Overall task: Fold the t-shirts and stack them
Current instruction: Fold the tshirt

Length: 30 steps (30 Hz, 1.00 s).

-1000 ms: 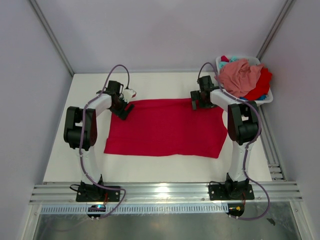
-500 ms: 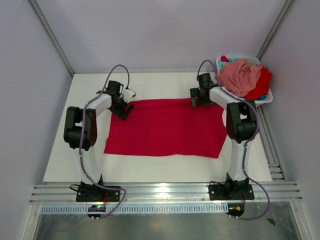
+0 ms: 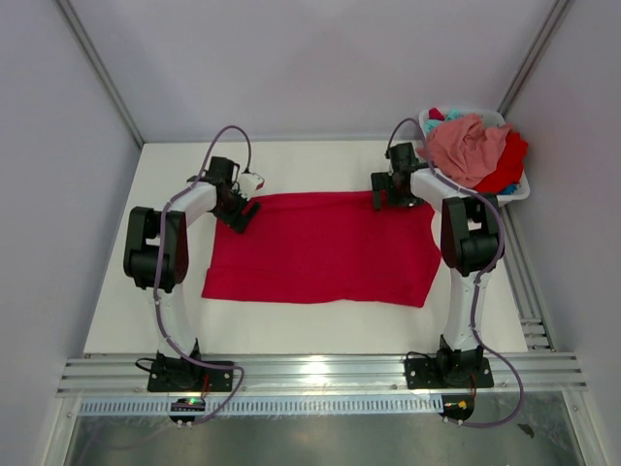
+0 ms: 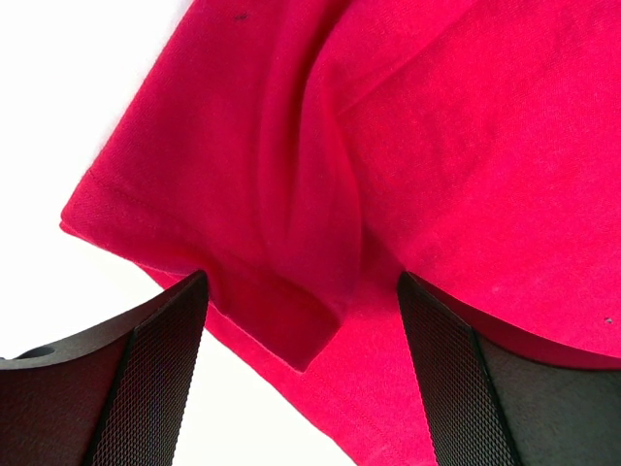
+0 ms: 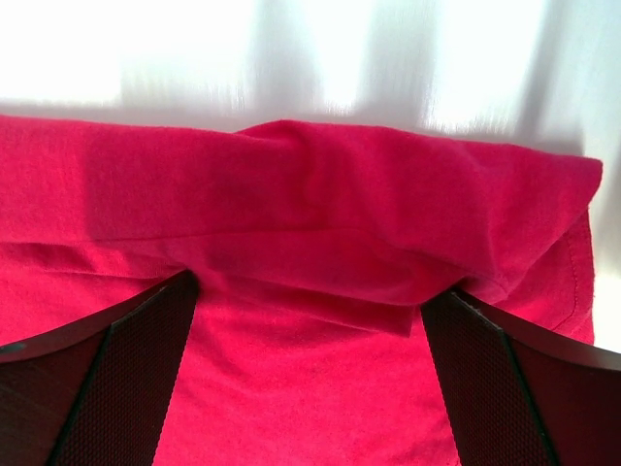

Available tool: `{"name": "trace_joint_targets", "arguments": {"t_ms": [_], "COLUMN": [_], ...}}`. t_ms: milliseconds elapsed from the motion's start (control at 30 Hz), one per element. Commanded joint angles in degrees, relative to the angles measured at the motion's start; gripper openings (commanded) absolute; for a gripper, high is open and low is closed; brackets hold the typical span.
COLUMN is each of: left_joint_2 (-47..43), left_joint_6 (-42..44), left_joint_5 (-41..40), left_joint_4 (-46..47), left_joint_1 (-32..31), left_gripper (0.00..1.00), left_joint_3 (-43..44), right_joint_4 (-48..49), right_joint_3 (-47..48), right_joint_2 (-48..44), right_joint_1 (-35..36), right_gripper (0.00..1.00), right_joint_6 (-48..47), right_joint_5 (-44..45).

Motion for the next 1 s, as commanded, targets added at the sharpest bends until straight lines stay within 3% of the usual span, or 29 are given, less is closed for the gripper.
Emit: {"name": "trace_joint_targets", "arguments": {"t_ms": [0,367,533,600,633,667,767,833,900,967], "left_joint_2": [-1.8,-1.9,-2.9,-3.4,-3.4,-3.4,-2.8,-2.8,-2.8,-3.0], "left_joint_6": [-0.7,-1.3,-1.0,-0.7,-1.0,-1.3,-1.7,-2.1,-2.8,-3.1], "left_joint_5": [1.6,2.4,1.8,0.7,0.2,-0.8,-0.5,-0.1,-0.8,-1.1], "left_joint_4": [-0.6,-0.8,-0.3,0.3,0.6,1.3,1.2,1.0,1.4,2.1], "left_joint_1": [0.0,-0.1,0.0,-0.1,0.0,0.0,0.0,0.0,0.0,0.0], "left_gripper": [0.8,0.8,0.79,0.48,0.11,0.0,0.0,0.0,0.0,0.0], "left_joint_3": [0.2,0.1,-1.2,-1.7,-2.0,-2.0,-1.3,-1.1,-1.0,-1.0], "right_joint_4": [0.8,0.1,0.2,0.4,0.6,0.7,1.1,1.4,1.5,2.2], "right_joint_3": [-2.5,-2.7,-2.2,-2.3,-2.3,-2.4,-2.3,-2.4,-2.7,-3.4], "right_joint_2": [-3.9,-4.7,-3.2,-3.1,-3.0,-3.0,-2.9,-3.0,-3.1,-3.7], "right_joint_1": [0.1,0.1,0.0,0.1,0.1,0.1,0.1,0.1,0.1,0.1], "right_gripper": [0.99,0.97,0.82,0.76,0.64,0.58,0.32,0.24,0.03,0.03], "right_joint_6": [-0.7,-0.7,-0.9,-1.4,-1.7,-1.8,-2.8,-3.2,-3.2,-4.7], "right_joint_5": [0.3,-0.7,-1.5,-1.2,-1.2,-1.1,-1.2,-1.8,-1.9,-2.0]}}
